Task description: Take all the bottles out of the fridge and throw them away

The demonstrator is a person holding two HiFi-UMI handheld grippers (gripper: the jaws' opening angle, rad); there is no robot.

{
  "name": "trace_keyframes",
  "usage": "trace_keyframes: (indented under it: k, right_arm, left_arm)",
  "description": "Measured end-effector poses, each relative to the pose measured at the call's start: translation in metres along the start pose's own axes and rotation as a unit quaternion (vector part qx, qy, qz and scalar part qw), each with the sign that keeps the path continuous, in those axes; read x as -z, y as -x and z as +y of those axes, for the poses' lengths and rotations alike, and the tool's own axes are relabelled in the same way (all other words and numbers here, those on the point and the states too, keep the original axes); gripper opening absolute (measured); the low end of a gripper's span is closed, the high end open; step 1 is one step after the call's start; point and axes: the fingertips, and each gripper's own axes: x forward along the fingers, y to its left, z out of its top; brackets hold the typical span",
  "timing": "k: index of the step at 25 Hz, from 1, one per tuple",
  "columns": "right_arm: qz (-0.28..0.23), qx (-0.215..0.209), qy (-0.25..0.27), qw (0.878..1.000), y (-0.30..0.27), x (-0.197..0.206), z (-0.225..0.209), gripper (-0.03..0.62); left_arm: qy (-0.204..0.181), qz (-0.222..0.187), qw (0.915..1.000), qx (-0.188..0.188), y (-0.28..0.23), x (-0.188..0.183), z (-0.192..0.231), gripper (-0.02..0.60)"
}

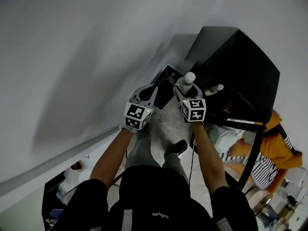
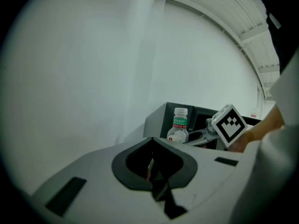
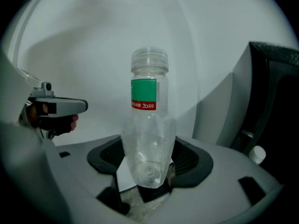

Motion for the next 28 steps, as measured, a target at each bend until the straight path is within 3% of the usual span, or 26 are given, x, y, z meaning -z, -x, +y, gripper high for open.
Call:
trace_keyframes:
  k: [21, 28]
  right_arm:
    - [0.019, 0.002, -0.037, 0.999, -0.151, 0.177, -0.021, 0.304]
    - [0.039, 0.005, -0.07, 0.997, -0.183, 0.251, -0.015, 0.304]
  left_arm:
    - [0.031, 0.043, 0.9982, 0.029, -0.106, 0.189, 0.055, -0.002]
    - [0.036, 0.08, 0.9955, 0.035, -0.109, 0.263, 0.066, -0.002]
